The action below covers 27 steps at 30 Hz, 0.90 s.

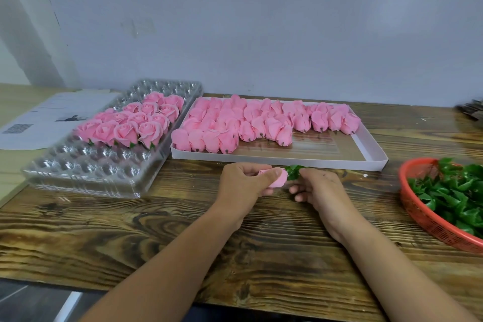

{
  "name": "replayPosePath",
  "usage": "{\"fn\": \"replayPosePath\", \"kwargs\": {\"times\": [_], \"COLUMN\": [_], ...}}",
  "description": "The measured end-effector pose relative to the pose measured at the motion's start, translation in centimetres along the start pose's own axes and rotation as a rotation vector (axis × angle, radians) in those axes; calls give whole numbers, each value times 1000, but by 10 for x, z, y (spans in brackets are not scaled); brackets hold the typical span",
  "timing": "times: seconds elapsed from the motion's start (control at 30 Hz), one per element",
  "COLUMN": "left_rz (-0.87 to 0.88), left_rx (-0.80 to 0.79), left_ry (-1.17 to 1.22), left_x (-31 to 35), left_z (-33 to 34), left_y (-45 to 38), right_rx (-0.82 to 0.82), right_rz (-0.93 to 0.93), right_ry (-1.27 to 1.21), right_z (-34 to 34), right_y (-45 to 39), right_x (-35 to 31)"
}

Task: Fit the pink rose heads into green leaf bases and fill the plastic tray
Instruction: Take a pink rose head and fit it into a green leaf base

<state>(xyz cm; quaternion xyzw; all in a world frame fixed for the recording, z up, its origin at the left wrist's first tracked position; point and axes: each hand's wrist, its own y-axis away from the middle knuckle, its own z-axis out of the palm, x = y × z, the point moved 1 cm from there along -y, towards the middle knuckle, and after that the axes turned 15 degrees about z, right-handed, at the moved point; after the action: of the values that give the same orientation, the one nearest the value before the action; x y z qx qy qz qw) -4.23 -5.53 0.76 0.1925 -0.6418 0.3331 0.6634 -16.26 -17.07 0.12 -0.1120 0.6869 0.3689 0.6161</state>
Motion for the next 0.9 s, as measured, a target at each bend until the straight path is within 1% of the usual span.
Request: {"fn": "replayPosePath", "kwargs": {"times": [0.1,0.2,0.3,0.47,0.6,0.77,0.9], "left_rz": [-10,-11,-14,-11,-11,-5,-1], "left_rx": [-3,-1,10,38,43,37,13], "left_ry": [14,9,-2,-36,-44,-57,-49], "left_x": [0,0,-1,-2,-2,0,1], "left_z": [0,0,0,0,0,2,3], "left_y": [0,0,-1,-2,-1,0,0], "right_rx": [11,40,89,141,188,272,310], "right_rz": [22,-6,-88,-262,-338,-333,-333], "right_ry": [10,95,213,334,430,459,495], "right_z": [-1,0,1,4,6,8,8], "right_y": [-3,-3,-1,6,8,10,12], "right_x": [1,3,6,7,8,6,5]}}
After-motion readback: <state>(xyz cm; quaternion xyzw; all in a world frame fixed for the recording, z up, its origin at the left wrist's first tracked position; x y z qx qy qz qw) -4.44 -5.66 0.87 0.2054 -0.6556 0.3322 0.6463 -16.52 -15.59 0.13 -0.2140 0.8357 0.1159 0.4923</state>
